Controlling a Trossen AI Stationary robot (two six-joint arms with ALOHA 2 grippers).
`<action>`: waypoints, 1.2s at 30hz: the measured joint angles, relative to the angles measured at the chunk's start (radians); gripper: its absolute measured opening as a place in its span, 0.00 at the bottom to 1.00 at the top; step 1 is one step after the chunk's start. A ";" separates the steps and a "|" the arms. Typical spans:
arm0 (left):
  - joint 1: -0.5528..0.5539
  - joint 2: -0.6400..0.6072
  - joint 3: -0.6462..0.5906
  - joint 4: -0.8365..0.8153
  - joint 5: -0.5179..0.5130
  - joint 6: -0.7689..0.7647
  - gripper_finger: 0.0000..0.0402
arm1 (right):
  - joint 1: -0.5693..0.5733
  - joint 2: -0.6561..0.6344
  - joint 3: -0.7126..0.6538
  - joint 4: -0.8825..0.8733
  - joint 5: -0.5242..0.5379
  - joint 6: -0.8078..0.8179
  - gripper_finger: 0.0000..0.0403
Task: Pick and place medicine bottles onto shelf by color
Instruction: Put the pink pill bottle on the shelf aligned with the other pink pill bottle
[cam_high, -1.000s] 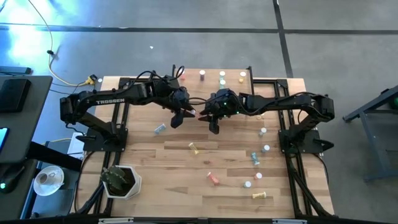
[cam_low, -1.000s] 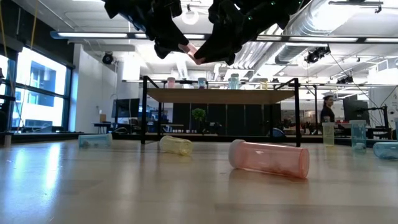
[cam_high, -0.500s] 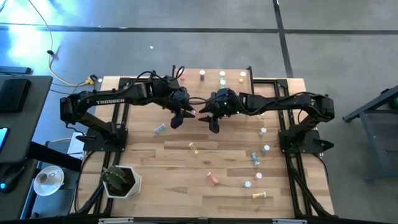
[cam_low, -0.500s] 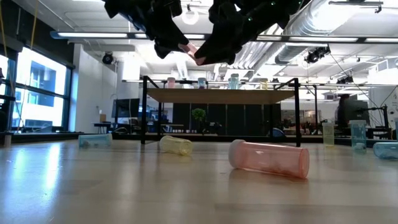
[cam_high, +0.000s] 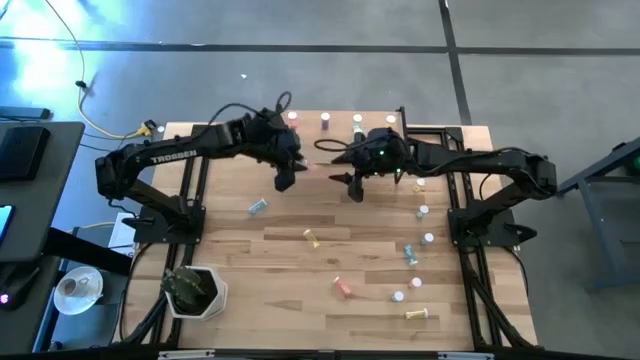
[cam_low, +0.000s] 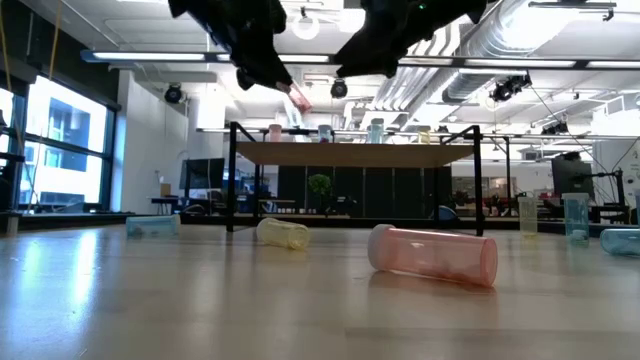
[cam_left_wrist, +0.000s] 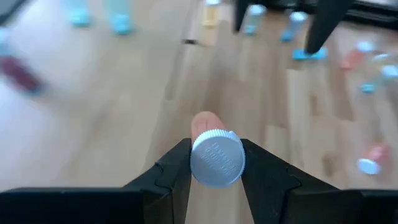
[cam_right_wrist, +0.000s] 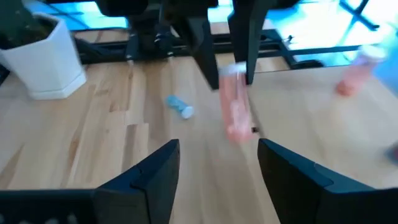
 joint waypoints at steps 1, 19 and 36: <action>0.008 0.000 0.020 -0.032 -0.021 0.014 0.28 | -0.004 -0.010 0.000 -0.008 0.008 -0.003 0.52; 0.223 0.000 0.340 -0.347 -0.221 -0.016 0.28 | -0.012 -0.035 0.000 -0.083 0.028 -0.008 0.52; 0.251 0.025 0.555 -0.428 -0.186 -0.021 0.28 | -0.012 -0.035 0.000 -0.082 0.029 -0.005 0.52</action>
